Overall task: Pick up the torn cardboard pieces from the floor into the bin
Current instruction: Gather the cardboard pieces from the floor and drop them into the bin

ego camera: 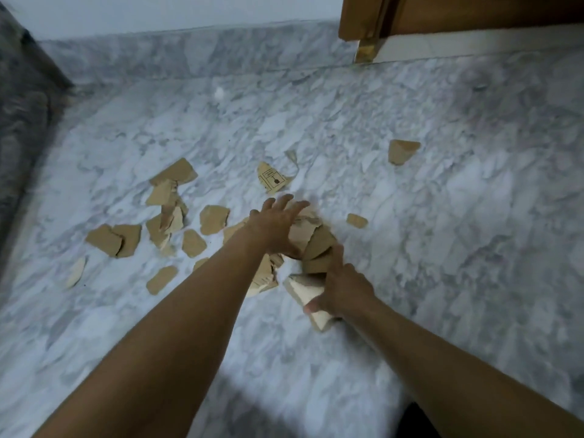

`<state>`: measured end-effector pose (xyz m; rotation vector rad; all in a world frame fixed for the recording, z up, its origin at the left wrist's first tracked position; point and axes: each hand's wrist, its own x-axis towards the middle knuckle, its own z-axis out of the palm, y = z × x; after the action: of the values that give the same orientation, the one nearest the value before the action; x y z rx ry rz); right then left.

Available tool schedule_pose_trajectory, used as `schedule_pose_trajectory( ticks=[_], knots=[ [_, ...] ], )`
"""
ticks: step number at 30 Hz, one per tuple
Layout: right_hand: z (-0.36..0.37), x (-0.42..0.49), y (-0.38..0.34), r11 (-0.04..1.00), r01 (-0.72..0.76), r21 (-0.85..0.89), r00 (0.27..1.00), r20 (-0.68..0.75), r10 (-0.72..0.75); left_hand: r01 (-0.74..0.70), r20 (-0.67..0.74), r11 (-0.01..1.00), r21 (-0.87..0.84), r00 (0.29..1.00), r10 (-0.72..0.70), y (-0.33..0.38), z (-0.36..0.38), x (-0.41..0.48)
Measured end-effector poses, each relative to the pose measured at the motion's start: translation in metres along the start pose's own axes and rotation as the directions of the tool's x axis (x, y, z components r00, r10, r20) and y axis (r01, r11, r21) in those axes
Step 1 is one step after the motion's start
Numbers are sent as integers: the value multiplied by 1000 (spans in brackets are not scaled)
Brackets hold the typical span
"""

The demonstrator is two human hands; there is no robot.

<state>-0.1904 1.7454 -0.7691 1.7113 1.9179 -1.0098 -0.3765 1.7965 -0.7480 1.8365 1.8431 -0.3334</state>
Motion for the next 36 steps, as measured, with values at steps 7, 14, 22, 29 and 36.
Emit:
schedule_pose_trajectory(
  ticks=[7,14,22,29,36],
  knots=[
    [-68,-5,41,959,253,-127,927,315,-203,13,-62,994,111,998,-6,16,12,22],
    [-144,24,56,967,232,-110,962,173,-211,109,-109,989,-101,987,-120,22,-10,18],
    [-132,74,43,983,164,-81,972,-159,-175,125,-114,888,-443,974,-194,2,-55,-18],
    [-114,85,40,996,81,-47,972,-217,-89,-28,46,978,-206,998,38,55,-5,-6],
    [-116,101,48,991,23,135,990,-141,-4,-12,23,1000,1,1000,12,77,27,15]
  ],
)
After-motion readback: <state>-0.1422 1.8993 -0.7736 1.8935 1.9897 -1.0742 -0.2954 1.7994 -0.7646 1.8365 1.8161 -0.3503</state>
